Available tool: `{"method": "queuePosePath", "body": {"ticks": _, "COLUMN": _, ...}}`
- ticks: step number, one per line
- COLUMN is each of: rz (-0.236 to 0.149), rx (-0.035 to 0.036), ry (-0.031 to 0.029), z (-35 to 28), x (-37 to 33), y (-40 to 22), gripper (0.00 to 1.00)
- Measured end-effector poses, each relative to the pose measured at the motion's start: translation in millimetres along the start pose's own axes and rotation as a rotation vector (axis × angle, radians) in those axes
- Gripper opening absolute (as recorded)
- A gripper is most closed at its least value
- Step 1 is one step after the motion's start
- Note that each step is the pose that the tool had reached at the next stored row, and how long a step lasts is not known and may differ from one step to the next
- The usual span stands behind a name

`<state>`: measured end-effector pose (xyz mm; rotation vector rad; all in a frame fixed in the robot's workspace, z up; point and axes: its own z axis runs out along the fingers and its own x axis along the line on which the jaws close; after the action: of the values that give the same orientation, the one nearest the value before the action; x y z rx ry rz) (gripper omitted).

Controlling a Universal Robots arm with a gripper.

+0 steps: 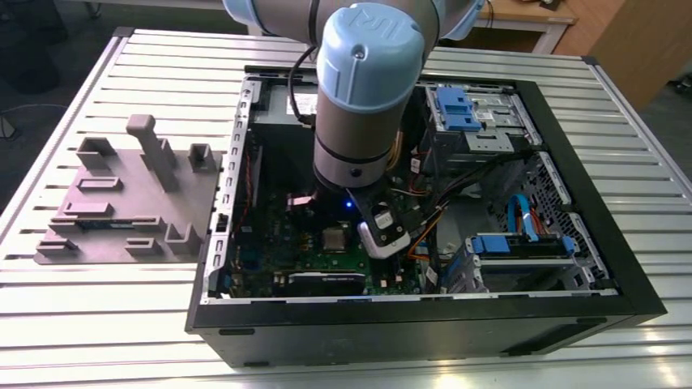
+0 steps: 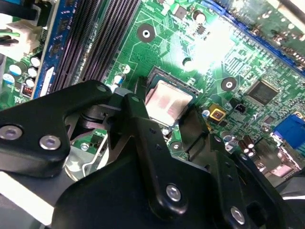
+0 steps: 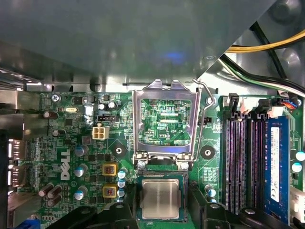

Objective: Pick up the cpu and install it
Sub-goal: 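Place the cpu into insertion slot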

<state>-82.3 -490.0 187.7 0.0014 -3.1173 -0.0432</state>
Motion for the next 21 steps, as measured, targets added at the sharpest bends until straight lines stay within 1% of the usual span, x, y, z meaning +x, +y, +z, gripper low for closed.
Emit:
{"method": "queuePosePath", "body": {"ticks": 4, "rz": 0.0, "rx": 0.0009, "ry": 0.0007, "z": -0.8, "x": 0.1, "y": -0.1, "gripper": 0.55}}
{"method": "queuePosePath", "body": {"ticks": 6, "rz": 0.0, "rx": 0.0005, "ry": 0.0007, "z": -2.3, "x": 0.1, "y": 0.0, "gripper": 0.55}}
{"method": "queuePosePath", "body": {"ticks": 8, "rz": 0.0, "rx": 0.0, "ry": 0.0006, "z": -2.2, "x": 0.1, "y": 0.0, "gripper": 0.55}}
{"method": "queuePosePath", "body": {"ticks": 9, "rz": 0.0, "rx": -0.0008, "ry": 0.0006, "z": -2.2, "x": 0.1, "y": 0.0, "gripper": 0.55}}
{"method": "queuePosePath", "body": {"ticks": 10, "rz": 0.0, "rx": -0.0031, "ry": 0.0007, "z": -2.1, "x": 0.1, "y": -0.1, "gripper": 0.55}}
{"method": "queuePosePath", "body": {"ticks": 11, "rz": 0.0, "rx": -0.0047, "ry": 0.0009, "z": -2.0, "x": 0.0, "y": -0.1, "gripper": 0.53}}
{"method": "queuePosePath", "body": {"ticks": 12, "rz": 0.0, "rx": -0.0048, "ry": 0.0011, "z": -2.2, "x": -0.1, "y": -0.1, "gripper": 0.47}}
{"method": "queuePosePath", "body": {"ticks": 14, "rz": 0.001, "rx": -0.0052, "ry": 0.0009, "z": -2.1, "x": -0.3, "y": -0.1, "gripper": 0.47}}
{"method": "queuePosePath", "body": {"ticks": 15, "rz": 0.001, "rx": -0.0054, "ry": 0.0008, "z": -2.0, "x": -0.5, "y": -0.1, "gripper": 0.44}}
{"method": "queuePosePath", "body": {"ticks": 21, "rz": 0.009, "rx": -0.0064, "ry": 0.0004, "z": -1.9, "x": -0.6, "y": 0.0, "gripper": 0.44}}
